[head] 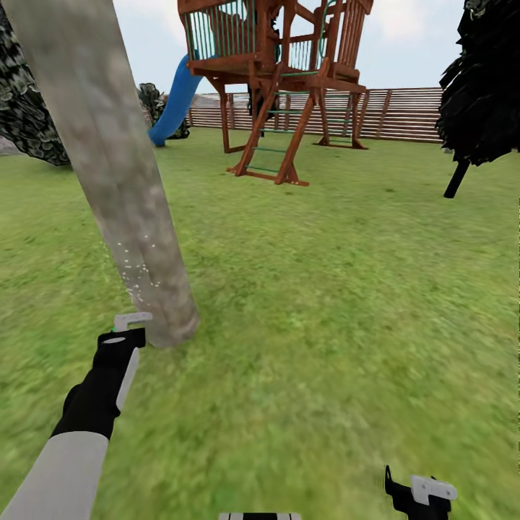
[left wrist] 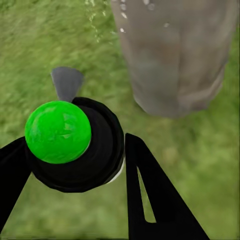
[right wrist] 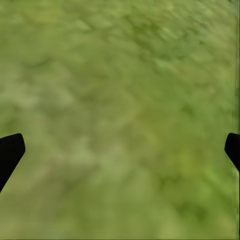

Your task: In the garden, pick up the pesticide atomizer on the floor and spray pesticide onto both trees until each tree trunk is fully covered.

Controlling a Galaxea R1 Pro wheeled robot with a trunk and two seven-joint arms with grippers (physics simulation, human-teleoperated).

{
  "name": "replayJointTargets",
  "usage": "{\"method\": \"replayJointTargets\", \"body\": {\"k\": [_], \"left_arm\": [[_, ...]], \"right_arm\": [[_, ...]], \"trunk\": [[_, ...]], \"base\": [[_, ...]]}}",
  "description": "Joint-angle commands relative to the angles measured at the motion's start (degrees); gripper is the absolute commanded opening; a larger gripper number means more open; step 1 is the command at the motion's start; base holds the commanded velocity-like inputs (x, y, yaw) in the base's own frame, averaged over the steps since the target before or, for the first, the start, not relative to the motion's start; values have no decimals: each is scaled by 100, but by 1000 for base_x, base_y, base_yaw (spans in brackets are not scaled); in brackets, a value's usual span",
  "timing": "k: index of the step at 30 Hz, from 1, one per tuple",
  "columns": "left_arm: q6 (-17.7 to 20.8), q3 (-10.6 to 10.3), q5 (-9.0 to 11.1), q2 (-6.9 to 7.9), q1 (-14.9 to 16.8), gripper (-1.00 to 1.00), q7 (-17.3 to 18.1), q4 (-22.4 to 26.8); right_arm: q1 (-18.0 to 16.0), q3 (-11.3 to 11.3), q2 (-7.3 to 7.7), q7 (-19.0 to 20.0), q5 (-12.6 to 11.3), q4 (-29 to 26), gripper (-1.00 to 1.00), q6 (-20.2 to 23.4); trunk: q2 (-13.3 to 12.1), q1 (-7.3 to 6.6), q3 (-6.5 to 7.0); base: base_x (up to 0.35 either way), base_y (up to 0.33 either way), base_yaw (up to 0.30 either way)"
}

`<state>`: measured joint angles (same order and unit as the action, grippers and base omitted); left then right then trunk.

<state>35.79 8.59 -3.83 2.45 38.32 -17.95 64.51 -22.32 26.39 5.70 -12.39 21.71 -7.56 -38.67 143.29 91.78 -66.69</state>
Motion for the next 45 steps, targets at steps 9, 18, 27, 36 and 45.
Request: {"method": "replayJointTargets", "body": {"k": [9, 18, 27, 36, 45], "left_arm": [[-197, 53, 14, 191, -19, -100, -76, -456], [-256, 320, 12, 244, -10, -100, -89, -496], [-257, 256, 14, 272, -17, -100, -146, -506], [-249, -98, 43, 17, 12, -100, -148, -518], [-256, -241, 52, 360, -10, -100, 558, -539]], "right_arm": [[0, -1, -24, 0, -5, -8, 100, 0], [0, -2, -25, 0, 0, -7, 100, 0], [0, -2, -25, 0, 0, 0, 100, 0], [0, -2, -25, 0, -2, -7, 100, 0], [0, -2, -25, 2, 0, 0, 100, 0]], "trunk": [[0, 0, 0], [0, 0, 0], [0, 0, 0], [0, 0, 0], [0, 0, 0]], "base": [[24, -272, 124], [221, -204, 86], [-48, -197, 0], [-5, -5, 98], [31, -20, 8]]}}
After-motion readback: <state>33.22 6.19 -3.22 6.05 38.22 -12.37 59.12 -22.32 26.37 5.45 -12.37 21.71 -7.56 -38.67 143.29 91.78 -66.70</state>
